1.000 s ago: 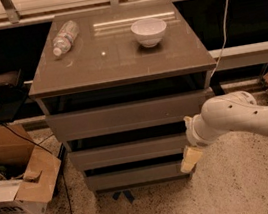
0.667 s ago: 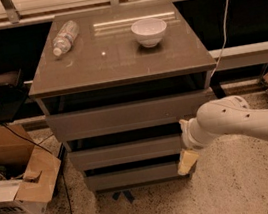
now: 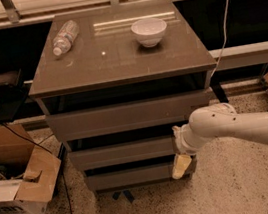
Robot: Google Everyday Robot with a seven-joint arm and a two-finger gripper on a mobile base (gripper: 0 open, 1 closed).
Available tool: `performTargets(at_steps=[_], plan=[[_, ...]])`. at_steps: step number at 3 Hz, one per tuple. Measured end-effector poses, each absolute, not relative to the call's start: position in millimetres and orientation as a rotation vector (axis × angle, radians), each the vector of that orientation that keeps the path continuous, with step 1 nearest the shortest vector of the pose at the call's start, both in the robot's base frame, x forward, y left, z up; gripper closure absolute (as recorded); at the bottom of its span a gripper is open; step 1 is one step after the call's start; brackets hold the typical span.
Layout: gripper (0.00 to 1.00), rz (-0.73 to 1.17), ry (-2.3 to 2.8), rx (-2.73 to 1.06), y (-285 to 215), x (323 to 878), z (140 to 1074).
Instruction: Open middle drawer
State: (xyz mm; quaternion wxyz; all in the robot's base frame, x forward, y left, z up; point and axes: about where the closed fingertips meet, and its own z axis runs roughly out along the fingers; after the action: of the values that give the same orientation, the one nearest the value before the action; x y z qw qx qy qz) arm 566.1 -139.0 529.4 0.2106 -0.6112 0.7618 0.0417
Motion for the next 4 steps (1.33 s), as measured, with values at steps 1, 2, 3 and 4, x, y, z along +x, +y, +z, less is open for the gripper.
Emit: performTargets(at_steps=[1, 2, 3, 4], plan=[[0.0, 0.178, 2.134, -1.701, -126.6, 588.8, 490.6], [0.0, 0.181, 2.135, -1.699, -126.1, 590.2, 488.6], [0.0, 0.135, 2.16, -1.703, -129.4, 585.2, 484.7], [0.0, 0.068, 2.176, -1.66, -134.8, 593.4, 476.3]])
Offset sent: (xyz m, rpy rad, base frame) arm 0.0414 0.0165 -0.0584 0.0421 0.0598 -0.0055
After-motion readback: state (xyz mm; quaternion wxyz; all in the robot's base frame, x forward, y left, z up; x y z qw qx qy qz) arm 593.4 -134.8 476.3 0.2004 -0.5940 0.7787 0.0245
